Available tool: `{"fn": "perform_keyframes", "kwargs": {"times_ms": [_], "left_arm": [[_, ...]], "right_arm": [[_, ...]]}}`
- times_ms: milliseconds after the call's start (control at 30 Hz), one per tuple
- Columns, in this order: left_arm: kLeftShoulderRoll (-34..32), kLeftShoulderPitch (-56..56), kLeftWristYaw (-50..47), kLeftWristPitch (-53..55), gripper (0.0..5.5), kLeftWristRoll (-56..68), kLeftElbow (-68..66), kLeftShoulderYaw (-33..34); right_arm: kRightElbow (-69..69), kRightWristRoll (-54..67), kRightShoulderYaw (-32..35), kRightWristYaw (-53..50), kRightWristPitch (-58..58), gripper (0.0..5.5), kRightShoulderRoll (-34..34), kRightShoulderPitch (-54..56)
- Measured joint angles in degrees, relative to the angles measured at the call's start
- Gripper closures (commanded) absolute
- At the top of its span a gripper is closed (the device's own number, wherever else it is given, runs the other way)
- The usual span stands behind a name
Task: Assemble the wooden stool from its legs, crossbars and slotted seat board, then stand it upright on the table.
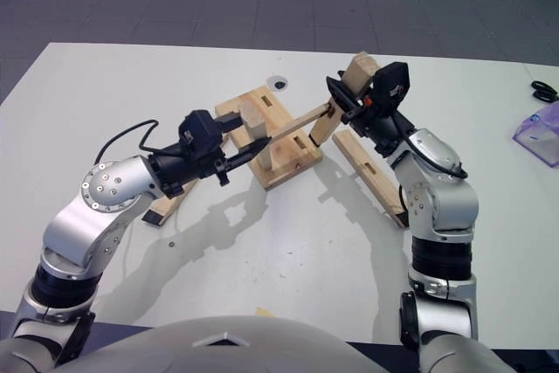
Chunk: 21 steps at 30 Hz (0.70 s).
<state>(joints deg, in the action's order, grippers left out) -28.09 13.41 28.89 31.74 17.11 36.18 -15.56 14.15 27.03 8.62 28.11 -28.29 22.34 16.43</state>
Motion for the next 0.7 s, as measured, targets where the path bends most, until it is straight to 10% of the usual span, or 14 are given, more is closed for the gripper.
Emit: {"fn": "perform_keyframes", "kwargs": {"times_ms": [700], "left_arm": [[-0.9, 1.1, 2.8, 1.1, 3.46, 1.2, -1.4, 3.0]], "right_arm": [[2.3, -3.3, -2.0, -5.0, 2.3, 4.48, -4.9, -1.2]]}}
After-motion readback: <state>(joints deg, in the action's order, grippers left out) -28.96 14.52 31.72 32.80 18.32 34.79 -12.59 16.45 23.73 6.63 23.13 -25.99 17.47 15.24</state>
